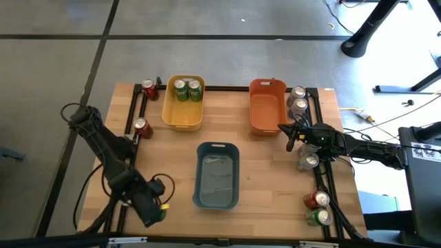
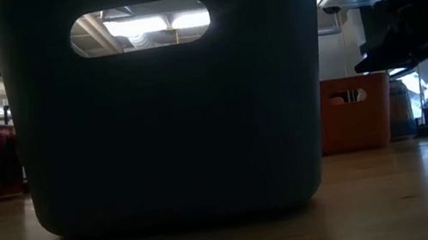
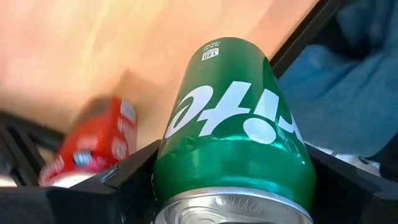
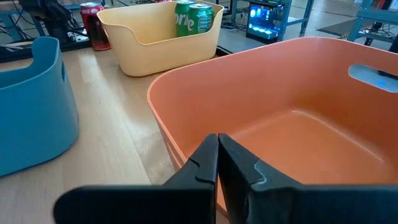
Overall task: Sort soda cans
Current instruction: Put the green soda can into the yellow bin
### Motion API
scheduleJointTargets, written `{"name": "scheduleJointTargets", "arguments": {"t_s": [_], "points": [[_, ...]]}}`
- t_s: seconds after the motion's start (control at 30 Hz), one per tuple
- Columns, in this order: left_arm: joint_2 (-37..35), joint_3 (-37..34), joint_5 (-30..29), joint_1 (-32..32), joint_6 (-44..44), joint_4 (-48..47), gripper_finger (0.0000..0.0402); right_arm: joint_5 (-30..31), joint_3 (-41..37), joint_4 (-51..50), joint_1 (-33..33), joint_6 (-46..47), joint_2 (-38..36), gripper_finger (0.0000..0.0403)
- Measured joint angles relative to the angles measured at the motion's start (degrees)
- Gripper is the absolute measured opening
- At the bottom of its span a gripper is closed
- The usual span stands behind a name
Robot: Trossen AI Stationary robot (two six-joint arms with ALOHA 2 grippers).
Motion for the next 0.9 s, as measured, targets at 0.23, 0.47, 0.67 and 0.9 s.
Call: {"name": "scheduleJointTargets", "arguments": {"t_s": [0.23,0.47,0.67,0.9], "points": [[-0.26,0.0,-1.17,8.57,12.44,-1.07,0.0299,0.02,0.0,0.0,0.0,-0.28,-0.02,0.0012],[-0.26,1.75,-1.13,19.02,26.41,-6.69,0.0299,0.0,0.0,-0.03,0.01,-0.33,0.0,0.0012],[-0.26,6.64,-3.34,28.36,37.23,-14.58,0.0299,0.31,0.0,-0.02,0.0,-0.35,-0.02,0.0012],[-0.26,12.43,-8.43,39.94,47.91,-22.76,0.0299,1.55,0.0,0.0,0.0,-0.48,0.0,0.0012]]}}
